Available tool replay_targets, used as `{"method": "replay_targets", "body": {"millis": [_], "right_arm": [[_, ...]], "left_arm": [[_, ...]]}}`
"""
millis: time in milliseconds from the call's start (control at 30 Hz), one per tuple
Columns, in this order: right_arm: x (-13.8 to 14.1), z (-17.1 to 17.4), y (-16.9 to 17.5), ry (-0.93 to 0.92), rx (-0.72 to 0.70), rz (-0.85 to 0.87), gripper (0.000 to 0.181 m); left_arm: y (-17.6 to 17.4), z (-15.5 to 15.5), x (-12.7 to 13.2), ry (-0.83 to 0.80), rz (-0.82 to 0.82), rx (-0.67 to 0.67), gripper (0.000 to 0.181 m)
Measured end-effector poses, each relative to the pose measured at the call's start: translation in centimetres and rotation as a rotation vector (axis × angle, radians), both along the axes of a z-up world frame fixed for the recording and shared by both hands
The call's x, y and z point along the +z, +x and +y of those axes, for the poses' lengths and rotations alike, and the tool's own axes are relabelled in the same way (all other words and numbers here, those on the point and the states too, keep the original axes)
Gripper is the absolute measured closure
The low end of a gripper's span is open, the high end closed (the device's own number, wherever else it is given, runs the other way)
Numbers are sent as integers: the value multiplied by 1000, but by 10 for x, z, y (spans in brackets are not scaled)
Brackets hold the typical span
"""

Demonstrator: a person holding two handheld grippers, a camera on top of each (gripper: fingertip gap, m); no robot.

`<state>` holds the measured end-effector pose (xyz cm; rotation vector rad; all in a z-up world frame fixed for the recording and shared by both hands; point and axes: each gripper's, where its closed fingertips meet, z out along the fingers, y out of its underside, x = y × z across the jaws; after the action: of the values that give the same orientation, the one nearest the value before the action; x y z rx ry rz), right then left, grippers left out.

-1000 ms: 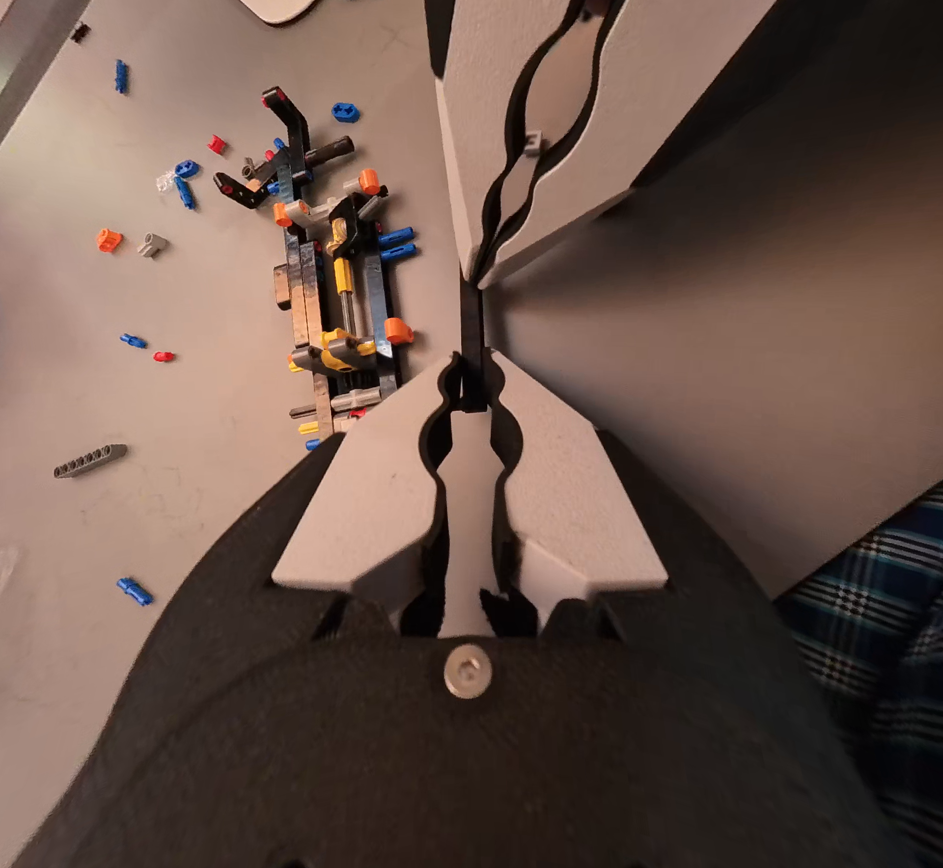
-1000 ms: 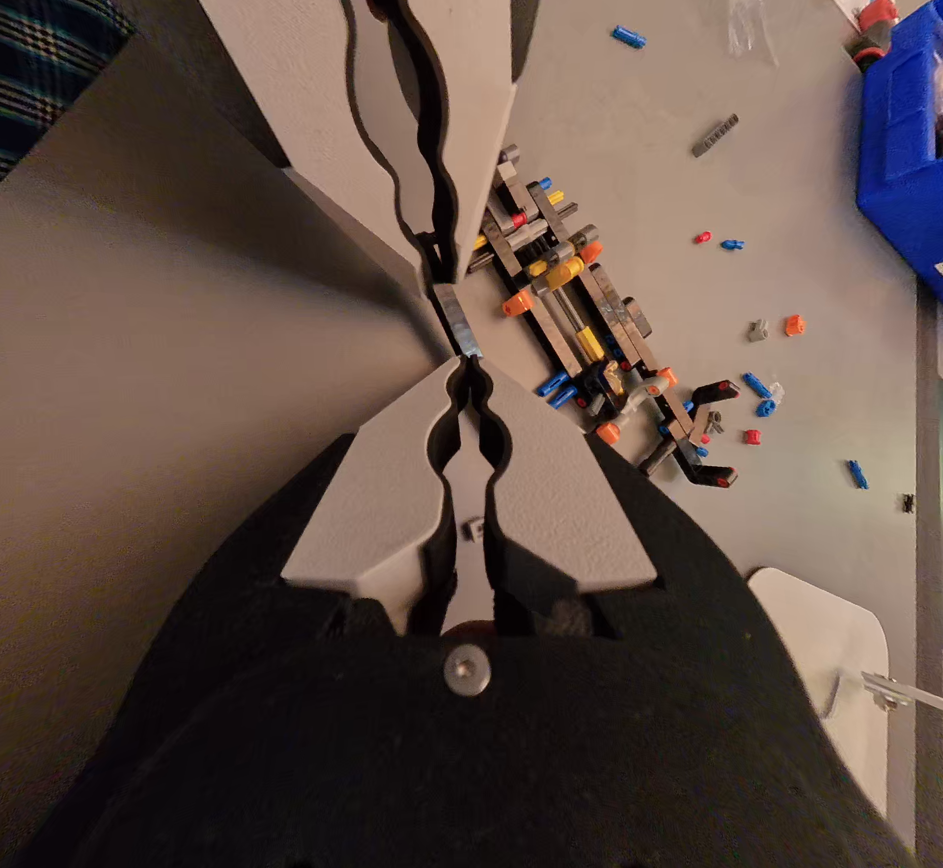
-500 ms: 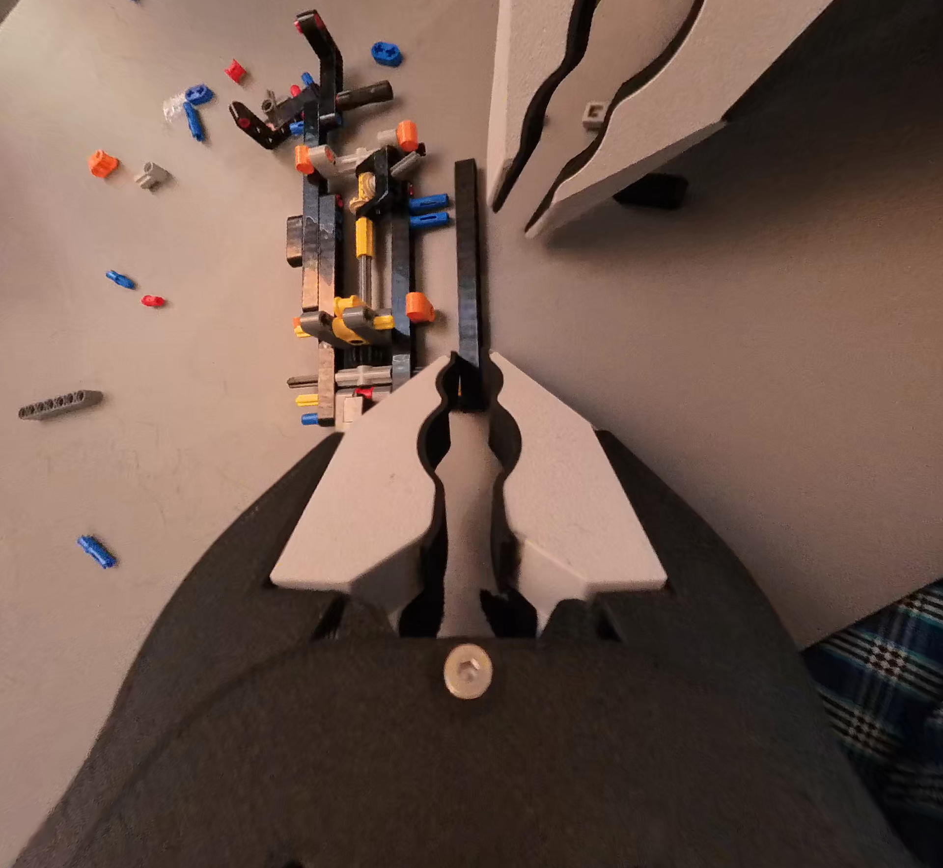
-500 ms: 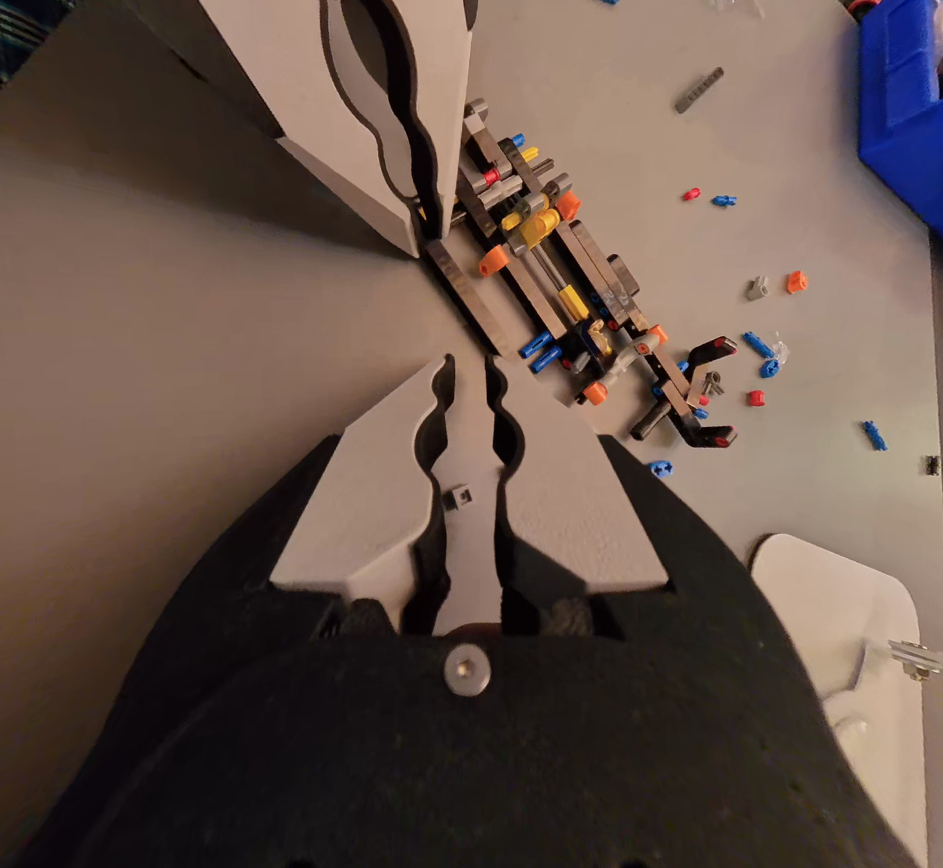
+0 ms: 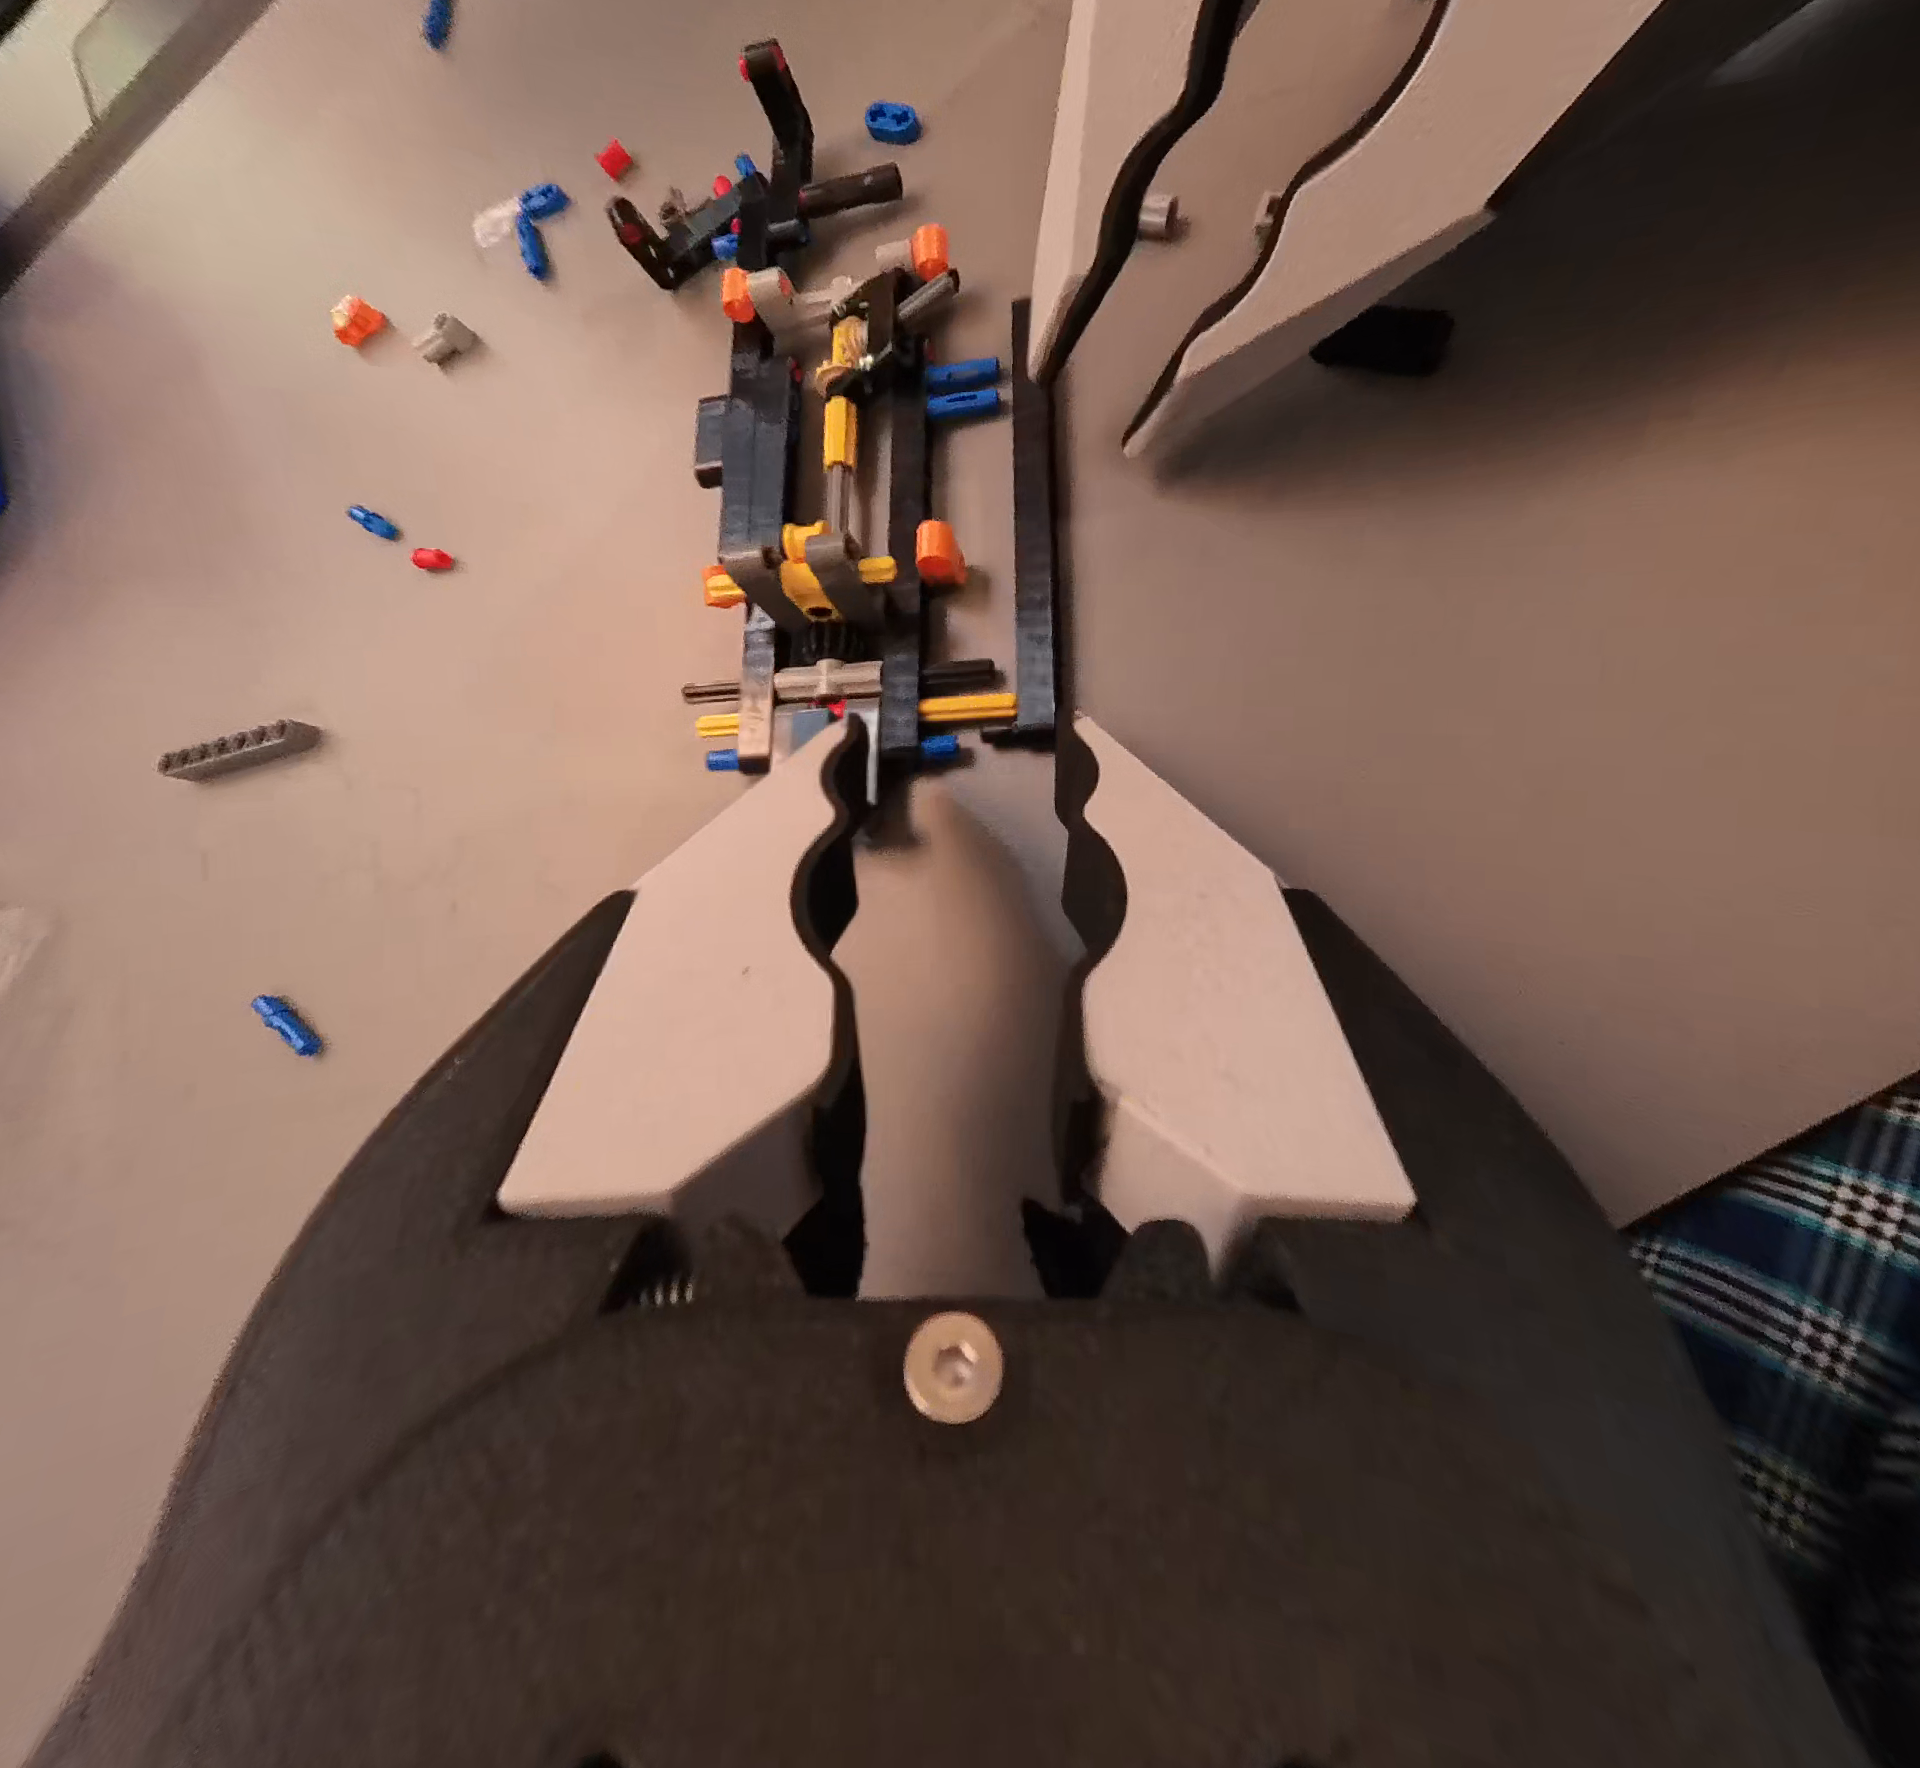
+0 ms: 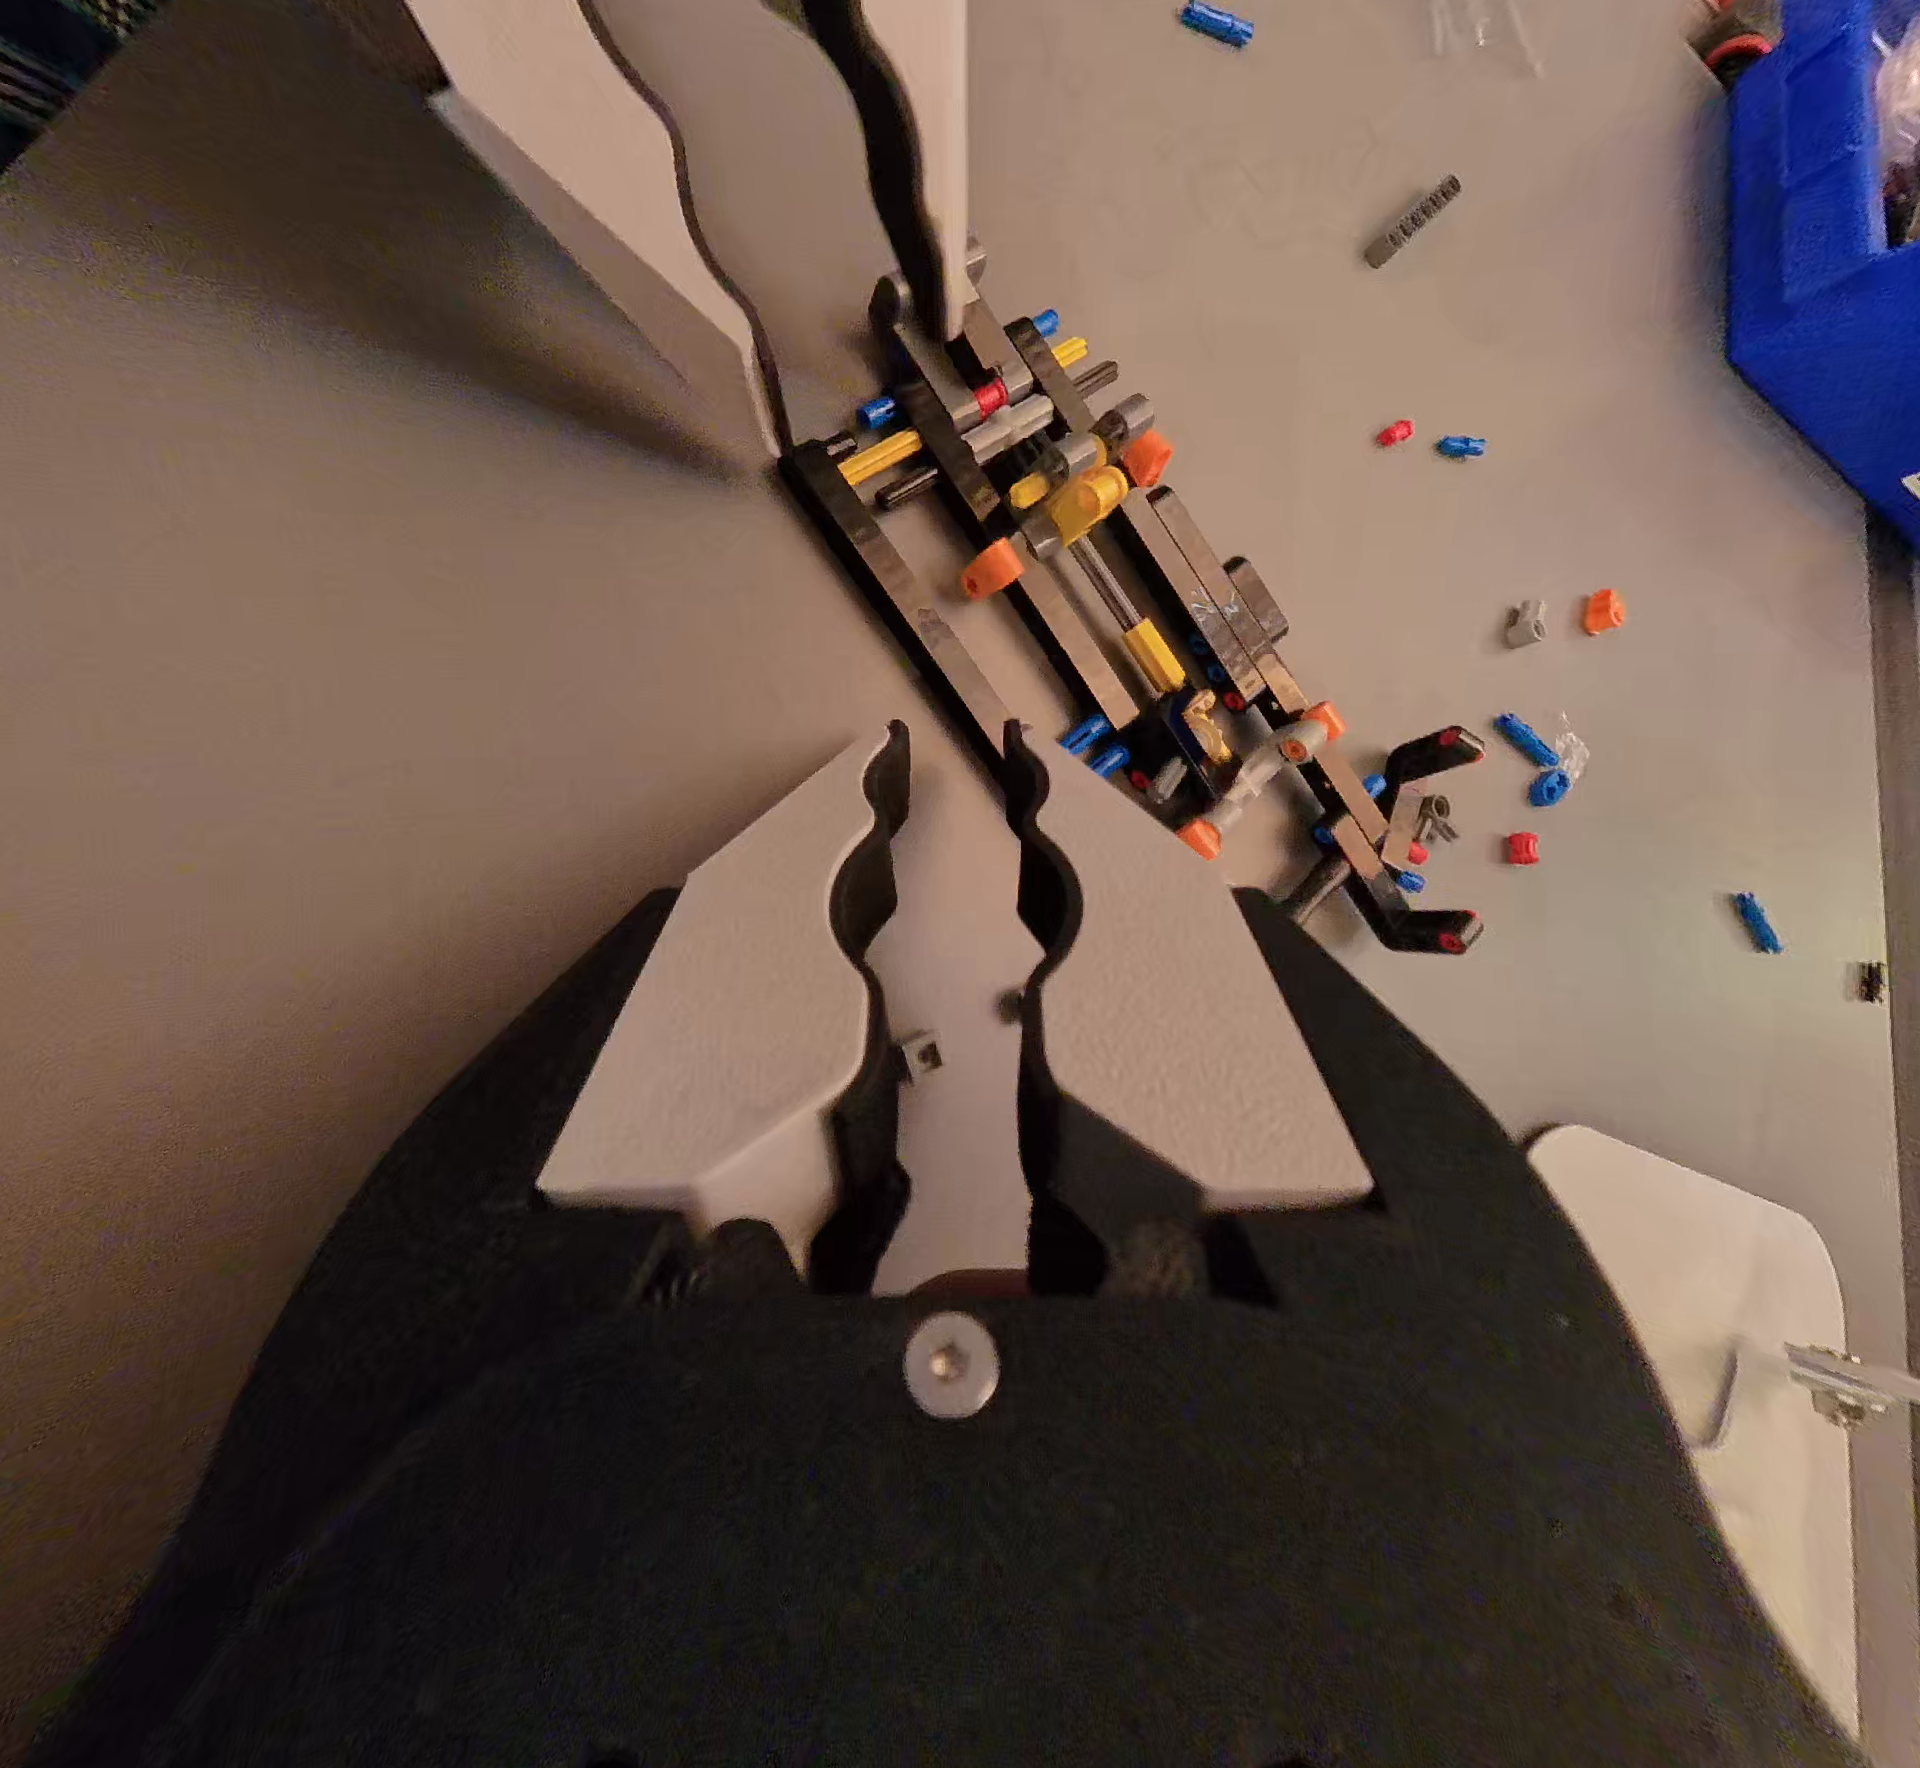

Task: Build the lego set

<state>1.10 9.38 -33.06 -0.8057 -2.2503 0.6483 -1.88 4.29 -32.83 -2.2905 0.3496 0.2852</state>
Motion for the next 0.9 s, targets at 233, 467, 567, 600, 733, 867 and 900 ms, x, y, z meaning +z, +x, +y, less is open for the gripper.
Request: {"method": "replay_targets", "body": {"millis": [233,467,567,600,733,867,900], "right_arm": [[0,-6,-9,37,49,-16,165],[-8,-9,-17,66,89,-45,169],[-9,-11,-19,59,96,-45,172],[-9,-12,-19,56,97,-43,172],[-9,-12,-20,46,100,-39,172],[-9,-11,-19,47,95,-36,172],[-9,-11,-19,47,94,-36,171]], "left_arm": [[-15,2,6,1,19,-47,113],[-13,7,-8,-72,-88,-77,97],[-11,8,-10,-90,-130,-76,99],[-10,8,-11,-93,-142,-78,100],[-10,8,-11,-83,-153,-79,103],[-13,8,-11,-74,-141,-65,107],[-13,7,-11,-74,-140,-65,108]]}}
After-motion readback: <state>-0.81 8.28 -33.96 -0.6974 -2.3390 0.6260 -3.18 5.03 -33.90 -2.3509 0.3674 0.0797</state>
